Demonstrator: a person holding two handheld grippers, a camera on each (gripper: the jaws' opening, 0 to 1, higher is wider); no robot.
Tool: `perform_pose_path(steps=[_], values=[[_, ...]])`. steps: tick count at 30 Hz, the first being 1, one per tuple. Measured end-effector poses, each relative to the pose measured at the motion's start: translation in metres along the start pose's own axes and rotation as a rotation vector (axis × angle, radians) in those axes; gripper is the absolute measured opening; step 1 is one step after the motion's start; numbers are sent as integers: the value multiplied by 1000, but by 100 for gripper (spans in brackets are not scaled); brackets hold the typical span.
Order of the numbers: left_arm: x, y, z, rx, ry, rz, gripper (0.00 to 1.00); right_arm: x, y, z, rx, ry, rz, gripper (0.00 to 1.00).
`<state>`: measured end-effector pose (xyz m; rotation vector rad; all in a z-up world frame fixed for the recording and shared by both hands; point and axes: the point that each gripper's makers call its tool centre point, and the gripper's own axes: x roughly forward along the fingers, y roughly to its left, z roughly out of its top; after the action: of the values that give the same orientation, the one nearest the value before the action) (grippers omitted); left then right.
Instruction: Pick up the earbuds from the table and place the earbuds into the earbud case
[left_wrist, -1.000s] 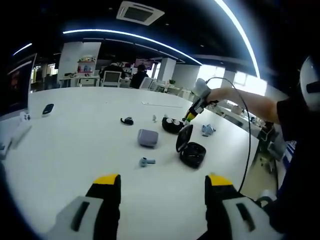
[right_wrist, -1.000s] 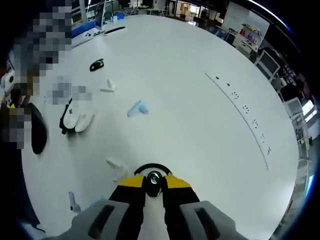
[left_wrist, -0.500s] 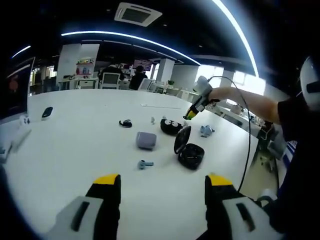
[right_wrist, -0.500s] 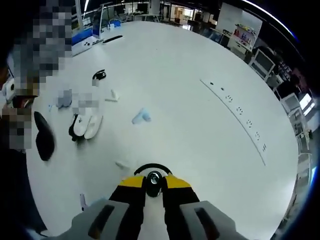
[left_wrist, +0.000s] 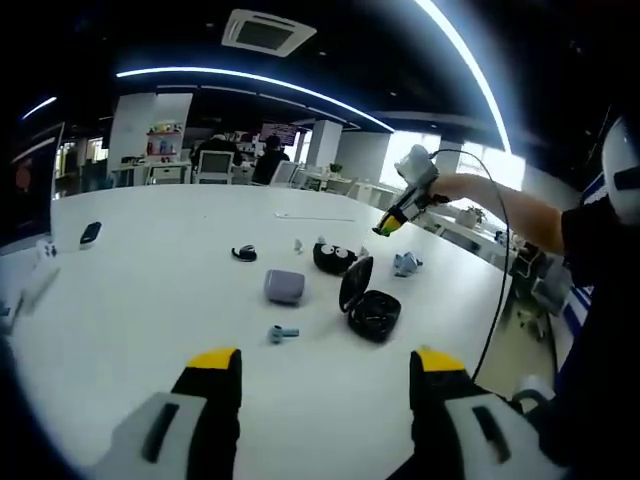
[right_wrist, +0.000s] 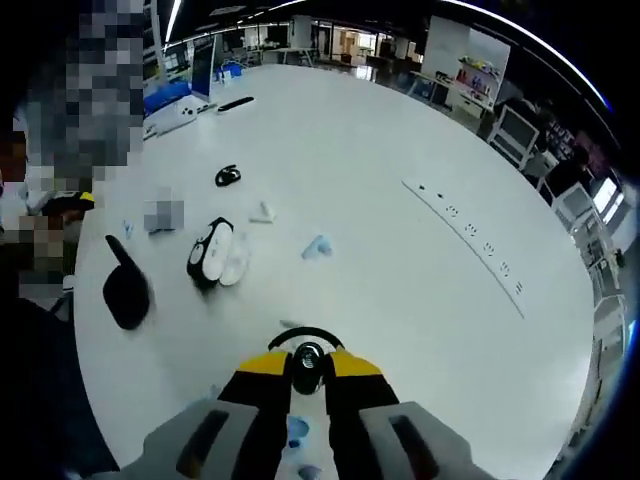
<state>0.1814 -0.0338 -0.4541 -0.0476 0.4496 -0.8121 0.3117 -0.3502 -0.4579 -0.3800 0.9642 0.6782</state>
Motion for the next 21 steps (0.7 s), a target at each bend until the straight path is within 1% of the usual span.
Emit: perform_pose_path(steps=[7, 10, 17, 21], values=[[-2, -4, 0, 11, -4, -13, 69, -15, 35, -3, -23, -36, 2, 13], [-3, -7, 0, 15, -9, -18, 69, -18, 39, -2, -26, -46, 5, 12], [-6, -11, -2, 16, -11, -26, 69, -29, 74, -4, -55, -80, 16, 13], [-7, -14, -2, 19, -15, -30, 69, -33, 89, -6, -65, -92, 22, 13]])
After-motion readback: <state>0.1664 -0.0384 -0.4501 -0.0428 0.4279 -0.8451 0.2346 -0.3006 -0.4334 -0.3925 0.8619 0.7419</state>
